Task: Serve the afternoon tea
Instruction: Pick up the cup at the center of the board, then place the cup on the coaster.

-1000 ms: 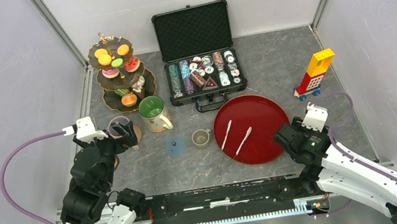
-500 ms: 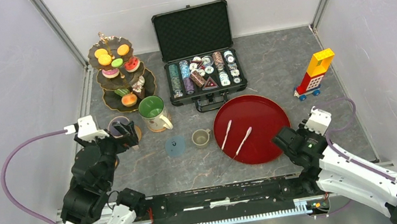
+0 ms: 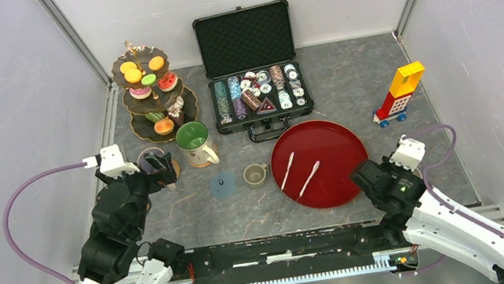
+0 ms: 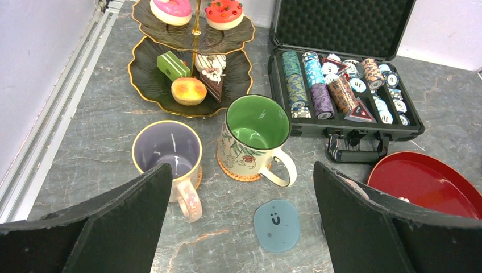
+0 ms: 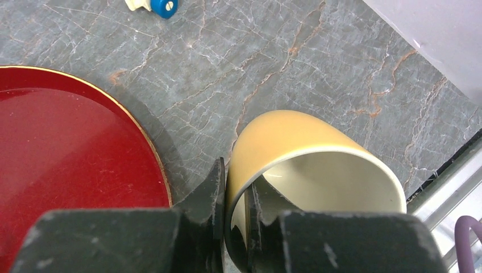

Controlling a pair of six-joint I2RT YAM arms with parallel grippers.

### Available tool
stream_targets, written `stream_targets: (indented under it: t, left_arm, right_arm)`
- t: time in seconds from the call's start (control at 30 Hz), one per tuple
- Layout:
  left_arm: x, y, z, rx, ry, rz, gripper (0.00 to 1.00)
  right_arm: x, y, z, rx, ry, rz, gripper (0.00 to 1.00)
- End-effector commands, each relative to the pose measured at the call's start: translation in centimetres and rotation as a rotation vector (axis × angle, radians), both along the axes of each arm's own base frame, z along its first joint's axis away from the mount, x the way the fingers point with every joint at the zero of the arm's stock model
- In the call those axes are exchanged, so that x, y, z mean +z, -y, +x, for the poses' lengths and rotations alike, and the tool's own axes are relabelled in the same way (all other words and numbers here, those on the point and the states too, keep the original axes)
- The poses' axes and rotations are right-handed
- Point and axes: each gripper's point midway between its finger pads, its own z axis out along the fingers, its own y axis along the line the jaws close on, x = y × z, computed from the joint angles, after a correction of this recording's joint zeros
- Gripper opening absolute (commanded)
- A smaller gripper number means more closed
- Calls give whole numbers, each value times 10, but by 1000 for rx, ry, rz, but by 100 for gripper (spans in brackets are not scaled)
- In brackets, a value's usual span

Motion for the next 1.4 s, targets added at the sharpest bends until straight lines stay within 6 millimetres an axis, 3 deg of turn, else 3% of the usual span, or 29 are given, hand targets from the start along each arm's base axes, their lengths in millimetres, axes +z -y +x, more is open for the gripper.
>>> stream_targets:
  t: [0.0,0.33,0.6,0.67,0.77,0.83,0.97,1.1,1.3,1.37]
  left_arm:
    - [6,5,4,-30,24,30,100]
    - [4,4,5,-25,13,34,100]
    - [5,3,4,-18,19,33,100]
    - [4,3,5,-21,14,35,100]
    - [4,3,5,-20,15,35,100]
    - [5,3,5,-20,16,33,100]
    - [5,2,4,-15,17,35,100]
    - [6,0,3,-10,22,33,100]
    - [7,-1,1,-6,29,31,100]
    - [9,-5,-1,6,39,28,100]
  right_arm:
    - [37,0,14,0,100,-21,0]
    - [73,-6,24,108,143,-65,0]
    - [124,-53,54,491,188,-164,0]
    - [136,-76,61,647,186,-199,0]
    - [144,-135,68,977,142,-207,0]
    - [144,-178,66,1184,110,-146,0]
    - [154,-266,44,1523,154,-23,0]
    - [162,-338,19,1674,141,-38,0]
    - [141,-426,13,1644,-38,57,0]
    - [143,-453,11,1654,-48,72,0]
